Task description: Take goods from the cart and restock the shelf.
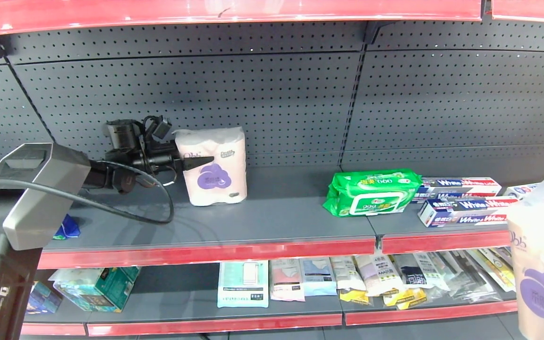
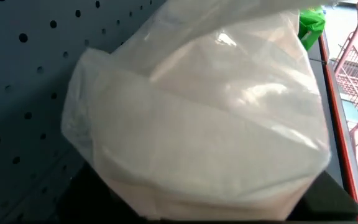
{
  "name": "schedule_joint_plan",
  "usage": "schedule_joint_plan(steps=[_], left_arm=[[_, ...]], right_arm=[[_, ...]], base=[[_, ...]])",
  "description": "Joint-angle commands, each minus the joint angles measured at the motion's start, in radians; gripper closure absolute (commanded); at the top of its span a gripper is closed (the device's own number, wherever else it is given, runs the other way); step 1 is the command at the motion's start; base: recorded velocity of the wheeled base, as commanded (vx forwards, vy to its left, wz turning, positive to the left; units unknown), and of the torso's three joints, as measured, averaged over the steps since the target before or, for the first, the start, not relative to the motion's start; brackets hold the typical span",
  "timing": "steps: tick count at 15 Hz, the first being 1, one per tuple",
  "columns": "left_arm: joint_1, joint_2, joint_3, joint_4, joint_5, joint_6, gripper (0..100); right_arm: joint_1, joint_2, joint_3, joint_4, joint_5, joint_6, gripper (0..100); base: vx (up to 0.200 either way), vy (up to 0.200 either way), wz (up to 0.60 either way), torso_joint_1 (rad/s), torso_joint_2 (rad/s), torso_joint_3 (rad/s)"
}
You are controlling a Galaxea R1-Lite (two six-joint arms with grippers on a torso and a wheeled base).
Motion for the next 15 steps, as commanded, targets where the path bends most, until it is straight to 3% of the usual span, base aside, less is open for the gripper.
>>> schedule_joint_plan(steps=[1,5,7,9,13,15], left_arm=[[0.001,-0.028,0.042,-0.025,0.0,-0.004,100],[0.013,-0.128,0.225,-0.092,-0.014,-0.013,100],[0.03,-0.16,0.297,-0.146,-0.045,-0.036,100],[0.052,-0.201,0.394,-0.239,-0.1,-0.062,100],[0.098,-0.25,0.582,-0.425,-0.155,-0.077,100],[0.112,-0.272,0.67,-0.525,-0.183,-0.122,100]], right_arm=[[0.0,-0.001,0.0,-0.001,0.0,0.0,100],[0.0,0.001,-0.003,-0.001,0.0,-0.002,100],[0.0,-0.001,-0.003,-0.001,0.0,-0.002,100],[0.0,0.002,-0.006,-0.001,0.0,-0.011,100],[0.0,0.006,-0.009,-0.001,0.0,-0.014,100],[0.002,0.013,-0.013,-0.001,0.0,-0.014,100]], base=[[0.0,0.0,0.0,0.0,0.0,0.0],[0.0,0.0,0.0,0.0,0.0,0.0],[0.0,0.0,0.0,0.0,0.0,0.0],[0.0,0.0,0.0,0.0,0.0,0.0],[0.0,0.0,0.0,0.0,0.0,0.0],[0.0,0.0,0.0,0.0,0.0,0.0]])
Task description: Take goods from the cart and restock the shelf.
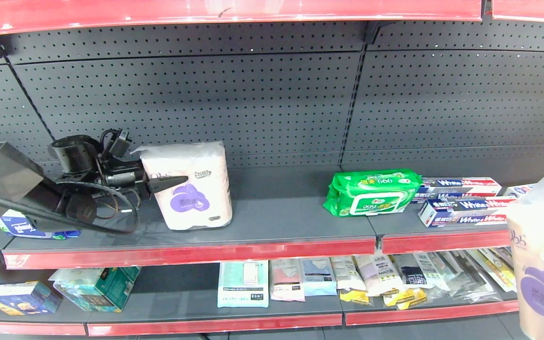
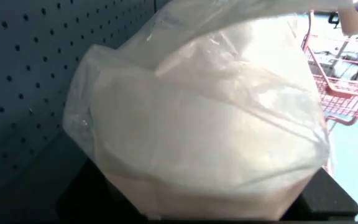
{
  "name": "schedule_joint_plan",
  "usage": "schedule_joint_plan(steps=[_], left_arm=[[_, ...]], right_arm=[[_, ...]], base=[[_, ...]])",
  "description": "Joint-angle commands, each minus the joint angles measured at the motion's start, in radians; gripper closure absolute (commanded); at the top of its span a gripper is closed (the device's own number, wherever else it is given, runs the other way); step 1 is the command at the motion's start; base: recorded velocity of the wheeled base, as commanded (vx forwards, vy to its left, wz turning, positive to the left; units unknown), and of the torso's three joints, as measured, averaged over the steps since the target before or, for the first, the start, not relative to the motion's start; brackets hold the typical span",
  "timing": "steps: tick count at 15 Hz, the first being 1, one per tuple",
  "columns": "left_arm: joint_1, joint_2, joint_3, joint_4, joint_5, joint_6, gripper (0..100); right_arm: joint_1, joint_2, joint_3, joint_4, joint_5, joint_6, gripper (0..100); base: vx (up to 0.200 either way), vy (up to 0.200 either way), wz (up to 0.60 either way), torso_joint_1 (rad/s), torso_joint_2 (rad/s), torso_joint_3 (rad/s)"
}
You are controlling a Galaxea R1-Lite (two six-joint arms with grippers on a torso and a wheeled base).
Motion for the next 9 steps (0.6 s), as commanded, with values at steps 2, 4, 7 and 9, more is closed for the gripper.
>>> schedule_joint_plan(steps=[2,4,7,9], left_arm=[[0.019,-0.034,0.128,-0.142,-0.009,-0.049,100],[0.019,-0.034,0.159,-0.228,-0.009,-0.101,100],[0.025,-0.008,0.214,-0.406,-0.04,-0.21,100],[0.028,0.029,0.208,-0.412,-0.043,-0.21,100]], right_arm=[[0.001,0.013,-0.004,-0.002,0.0,-0.002,100],[0.001,0.016,-0.004,-0.002,0.0,-0.002,100],[-0.001,0.018,-0.009,-0.002,0.0,0.0,100],[-0.001,0.018,-0.01,-0.002,0.0,-0.002,100]], base=[[0.0,0.0,0.0,0.0,0.0,0.0],[0.0,0.0,0.0,0.0,0.0,0.0],[0.0,0.0,0.0,0.0,0.0,0.0],[0.0,0.0,0.0,0.0,0.0,0.0]])
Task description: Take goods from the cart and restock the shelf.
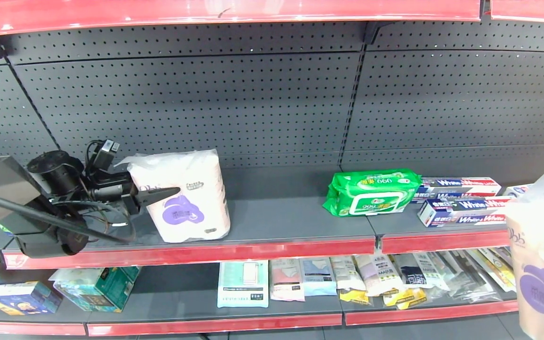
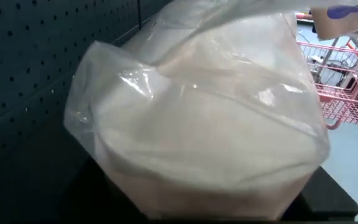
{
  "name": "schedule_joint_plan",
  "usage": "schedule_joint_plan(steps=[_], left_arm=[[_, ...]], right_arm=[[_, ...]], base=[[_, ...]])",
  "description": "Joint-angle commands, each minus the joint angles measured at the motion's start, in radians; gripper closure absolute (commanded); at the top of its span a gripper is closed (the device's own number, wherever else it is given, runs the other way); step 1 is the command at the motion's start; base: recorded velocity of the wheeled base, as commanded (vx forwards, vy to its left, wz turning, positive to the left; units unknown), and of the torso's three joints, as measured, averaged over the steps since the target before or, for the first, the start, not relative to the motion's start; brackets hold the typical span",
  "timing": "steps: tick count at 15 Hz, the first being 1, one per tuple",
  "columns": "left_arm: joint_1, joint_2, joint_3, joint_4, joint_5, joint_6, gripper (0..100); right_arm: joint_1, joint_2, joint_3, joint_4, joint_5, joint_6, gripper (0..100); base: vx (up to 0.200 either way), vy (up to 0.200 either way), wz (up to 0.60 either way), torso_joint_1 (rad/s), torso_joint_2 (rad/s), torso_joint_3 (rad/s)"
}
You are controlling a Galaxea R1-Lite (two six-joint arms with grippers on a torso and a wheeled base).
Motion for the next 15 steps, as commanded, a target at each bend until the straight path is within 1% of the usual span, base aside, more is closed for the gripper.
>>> schedule_joint_plan(steps=[1,3,6,9,10,11,13,14,15], left_arm=[[0.004,0.03,0.012,-0.003,-0.002,0.0,100],[0.004,0.032,0.015,-0.003,-0.014,0.006,100],[0.013,0.03,0.01,-0.003,-0.063,0.011,100],[0.013,0.032,0.003,-0.003,-0.07,0.011,100],[0.01,0.033,-0.008,-0.003,-0.068,0.006,100],[0.007,0.038,-0.034,-0.003,-0.068,-0.002,100],[0.004,0.046,-0.082,-0.003,-0.068,-0.038,100],[0.004,0.044,-0.091,-0.003,-0.067,-0.068,100],[0.005,0.044,-0.092,-0.003,-0.067,-0.068,100]], right_arm=[[0.001,0.003,-0.001,-0.001,0.0,-0.001,100],[-0.001,0.003,0.001,-0.001,0.0,-0.001,100],[0.001,0.003,0.001,-0.001,0.0,0.001,100],[-0.001,0.008,0.001,-0.001,0.002,0.001,100],[-0.001,0.009,0.001,-0.001,0.002,0.001,100],[-0.001,0.009,0.001,-0.001,0.002,0.001,100],[-0.001,0.009,0.001,-0.001,0.002,0.001,100],[0.001,0.009,0.001,-0.001,0.002,0.001,100],[0.001,0.009,0.001,-0.001,0.002,0.001,100]], base=[[0.0,0.0,0.0,0.0,0.0,0.0],[0.0,0.0,0.0,0.0,0.0,0.0],[0.0,0.0,0.0,0.0,0.0,0.0],[0.0,0.0,0.0,0.0,0.0,0.0],[0.0,0.0,0.0,0.0,0.0,0.0],[0.0,0.0,0.0,0.0,0.0,0.0],[0.0,0.0,0.0,0.0,0.0,0.0],[0.0,0.0,0.0,0.0,0.0,0.0],[0.0,0.0,0.0,0.0,0.0,0.0]])
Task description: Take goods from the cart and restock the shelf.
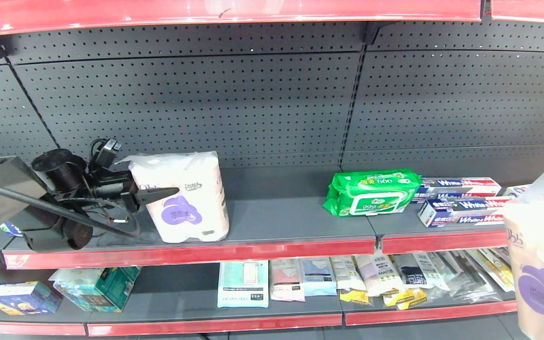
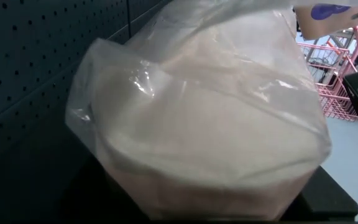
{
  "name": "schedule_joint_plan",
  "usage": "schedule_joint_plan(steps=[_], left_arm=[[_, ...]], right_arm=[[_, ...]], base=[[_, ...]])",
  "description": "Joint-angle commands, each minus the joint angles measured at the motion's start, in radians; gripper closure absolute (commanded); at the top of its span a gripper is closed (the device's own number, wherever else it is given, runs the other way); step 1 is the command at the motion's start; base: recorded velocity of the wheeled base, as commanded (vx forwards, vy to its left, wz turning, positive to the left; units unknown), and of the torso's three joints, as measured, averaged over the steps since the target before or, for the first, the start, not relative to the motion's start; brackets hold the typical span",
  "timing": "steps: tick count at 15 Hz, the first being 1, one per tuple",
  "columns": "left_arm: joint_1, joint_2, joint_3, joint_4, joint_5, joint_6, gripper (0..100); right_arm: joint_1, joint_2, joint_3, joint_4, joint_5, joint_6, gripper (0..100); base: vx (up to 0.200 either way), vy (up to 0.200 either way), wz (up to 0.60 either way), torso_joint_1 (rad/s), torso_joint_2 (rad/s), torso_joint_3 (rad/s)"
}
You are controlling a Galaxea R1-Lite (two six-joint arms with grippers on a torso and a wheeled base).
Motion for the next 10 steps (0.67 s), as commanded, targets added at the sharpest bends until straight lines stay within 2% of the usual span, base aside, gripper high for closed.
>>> schedule_joint_plan(steps=[1,10], left_arm=[[0.001,0.002,-0.01,-0.003,0.002,-0.003,100],[-0.001,0.041,-0.011,-0.003,0.002,0.01,100]], right_arm=[[-0.001,0.001,0.0,0.0,0.0,0.0,100],[0.001,0.008,-0.007,0.0,-0.001,-0.001,100]], base=[[0.0,0.0,0.0,0.0,0.0,0.0],[0.0,0.0,0.0,0.0,0.0,0.0]])
